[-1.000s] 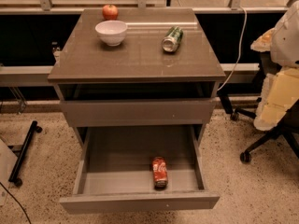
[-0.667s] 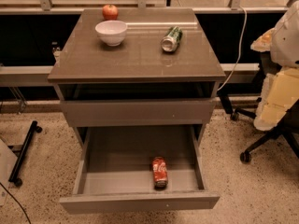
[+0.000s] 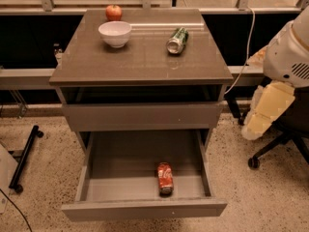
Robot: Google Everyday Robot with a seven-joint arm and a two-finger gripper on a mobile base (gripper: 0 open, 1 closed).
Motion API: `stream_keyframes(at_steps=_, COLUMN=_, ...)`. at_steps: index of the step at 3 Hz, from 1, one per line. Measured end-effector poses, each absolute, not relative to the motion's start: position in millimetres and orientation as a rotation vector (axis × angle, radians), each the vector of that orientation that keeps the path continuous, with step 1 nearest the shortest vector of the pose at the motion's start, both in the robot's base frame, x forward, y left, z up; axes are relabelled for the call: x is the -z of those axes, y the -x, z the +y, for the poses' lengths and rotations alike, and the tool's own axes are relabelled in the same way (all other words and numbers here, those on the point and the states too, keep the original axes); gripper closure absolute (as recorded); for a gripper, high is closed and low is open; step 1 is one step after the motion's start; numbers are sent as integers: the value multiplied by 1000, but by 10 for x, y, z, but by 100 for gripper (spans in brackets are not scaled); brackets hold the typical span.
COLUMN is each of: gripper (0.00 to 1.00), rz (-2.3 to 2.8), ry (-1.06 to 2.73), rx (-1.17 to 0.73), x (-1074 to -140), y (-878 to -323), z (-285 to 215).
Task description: Pick coke can from middle drawer and place on counter
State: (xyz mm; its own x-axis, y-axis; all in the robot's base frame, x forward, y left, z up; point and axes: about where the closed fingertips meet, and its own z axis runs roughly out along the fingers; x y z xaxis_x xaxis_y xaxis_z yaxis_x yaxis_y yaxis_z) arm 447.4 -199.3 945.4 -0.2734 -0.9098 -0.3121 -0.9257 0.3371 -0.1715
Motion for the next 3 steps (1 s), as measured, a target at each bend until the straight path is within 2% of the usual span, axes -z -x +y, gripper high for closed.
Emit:
stream_keyframes(at_steps=2, gripper=0, rz=2296, ry=1553, rx=-223, x=-8878, y=-4591, z=-1768)
stream_keyframes(at_steps=3, gripper=0, rz=2296, ry=1553, rx=-223, x=-8878, y=-4591, z=-1768)
